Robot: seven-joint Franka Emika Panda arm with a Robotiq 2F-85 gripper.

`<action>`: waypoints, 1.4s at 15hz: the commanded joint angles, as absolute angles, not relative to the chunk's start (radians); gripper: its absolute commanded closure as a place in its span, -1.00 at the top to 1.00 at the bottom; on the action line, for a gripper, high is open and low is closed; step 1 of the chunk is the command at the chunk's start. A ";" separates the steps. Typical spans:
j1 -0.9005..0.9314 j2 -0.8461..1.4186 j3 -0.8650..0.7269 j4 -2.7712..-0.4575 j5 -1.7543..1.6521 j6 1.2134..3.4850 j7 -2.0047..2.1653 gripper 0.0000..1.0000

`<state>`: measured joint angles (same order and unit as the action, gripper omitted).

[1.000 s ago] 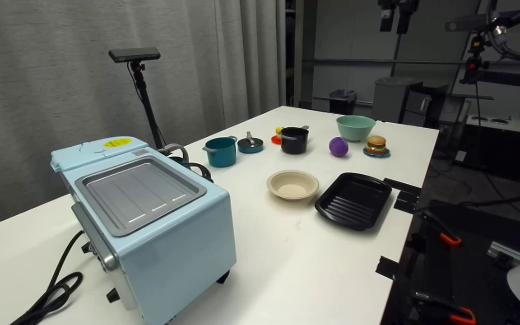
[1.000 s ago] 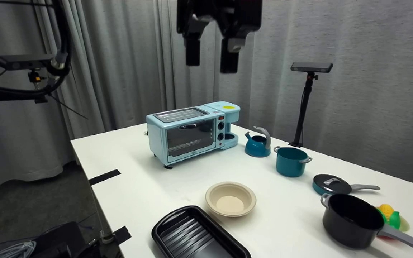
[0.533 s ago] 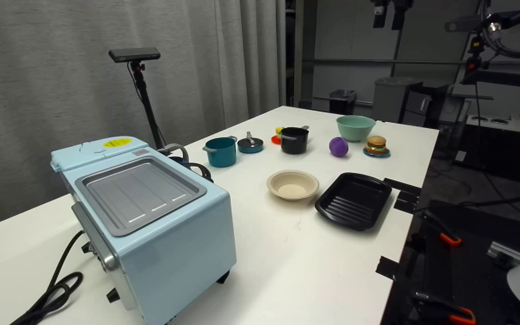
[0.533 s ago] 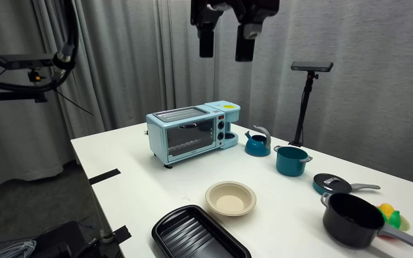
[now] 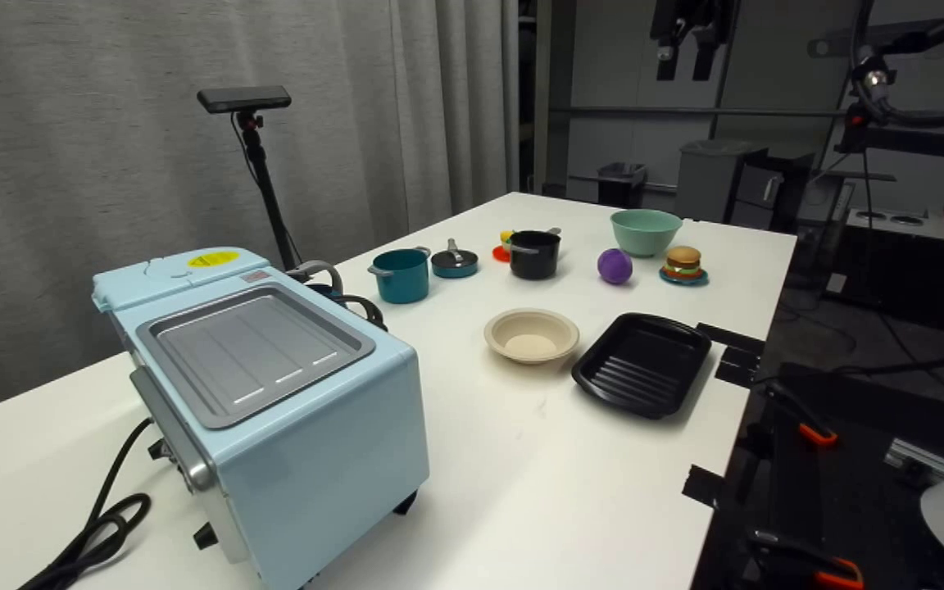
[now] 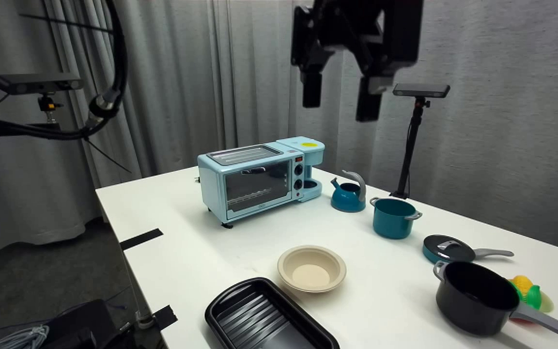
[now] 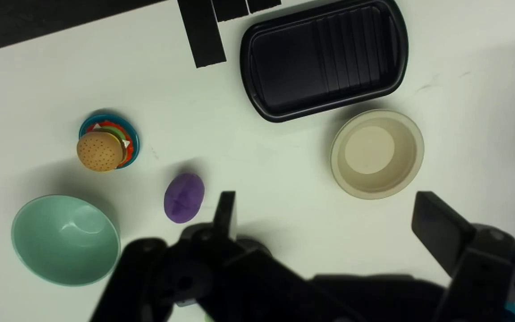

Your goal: Put the purple plush toy on the beige plate

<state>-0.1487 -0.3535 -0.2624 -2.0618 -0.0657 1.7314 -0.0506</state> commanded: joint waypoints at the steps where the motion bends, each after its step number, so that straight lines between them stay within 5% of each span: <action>1: -0.194 -0.232 -0.290 -2.087 -0.057 1.874 -0.061 1.00; 16: -0.302 0.336 -0.302 -1.911 0.032 2.187 0.014 1.00; 21: -0.294 0.331 -0.296 -1.948 0.006 2.192 0.038 1.00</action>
<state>-0.2823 0.3305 -0.3076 -1.9521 0.0105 2.1953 0.0357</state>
